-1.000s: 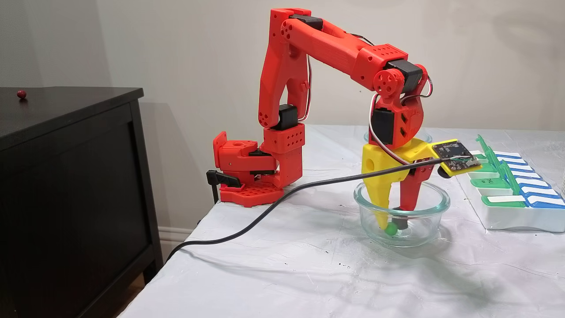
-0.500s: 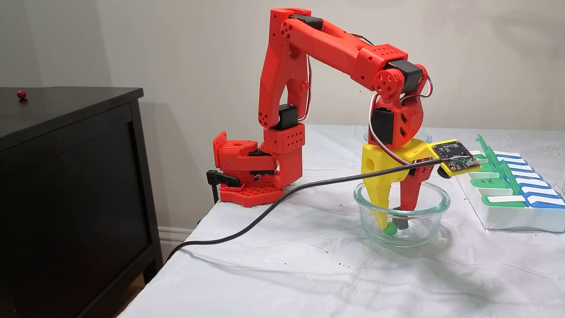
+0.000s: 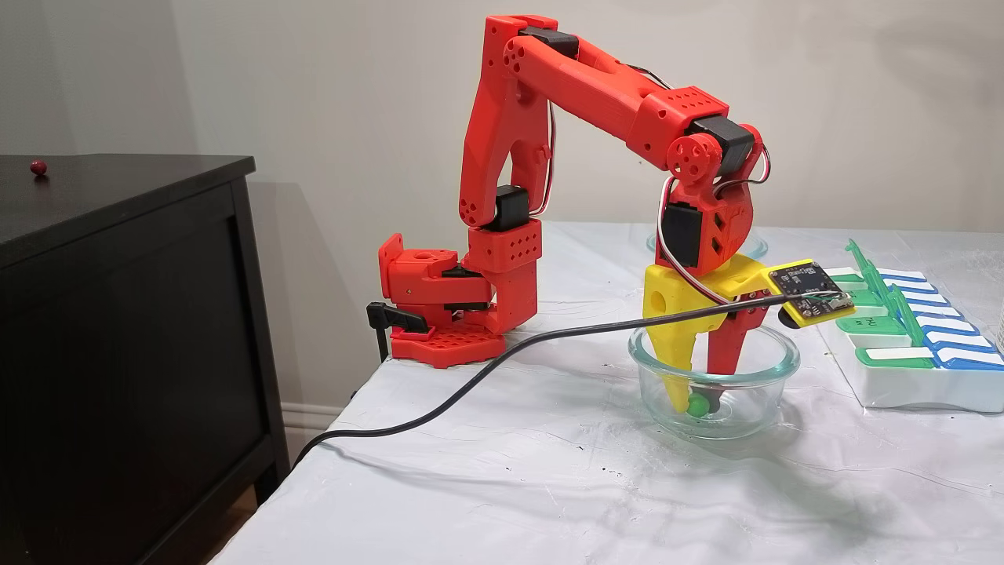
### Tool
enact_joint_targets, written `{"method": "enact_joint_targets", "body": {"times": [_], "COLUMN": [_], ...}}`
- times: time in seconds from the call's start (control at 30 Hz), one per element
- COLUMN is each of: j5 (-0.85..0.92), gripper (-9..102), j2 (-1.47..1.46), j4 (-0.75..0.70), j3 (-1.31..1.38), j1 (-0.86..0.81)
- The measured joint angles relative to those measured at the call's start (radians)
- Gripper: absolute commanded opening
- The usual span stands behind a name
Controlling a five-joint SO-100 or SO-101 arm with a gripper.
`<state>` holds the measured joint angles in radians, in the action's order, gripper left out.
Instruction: Sort medicines into box.
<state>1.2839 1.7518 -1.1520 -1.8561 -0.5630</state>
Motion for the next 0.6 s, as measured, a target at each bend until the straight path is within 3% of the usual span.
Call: {"method": "enact_joint_targets", "body": {"times": [0.6], "j5": [-0.049], "gripper": [0], "j2": [0.089], "j4": [0.011], "j3": [-0.103], "j1": [0.021]}}
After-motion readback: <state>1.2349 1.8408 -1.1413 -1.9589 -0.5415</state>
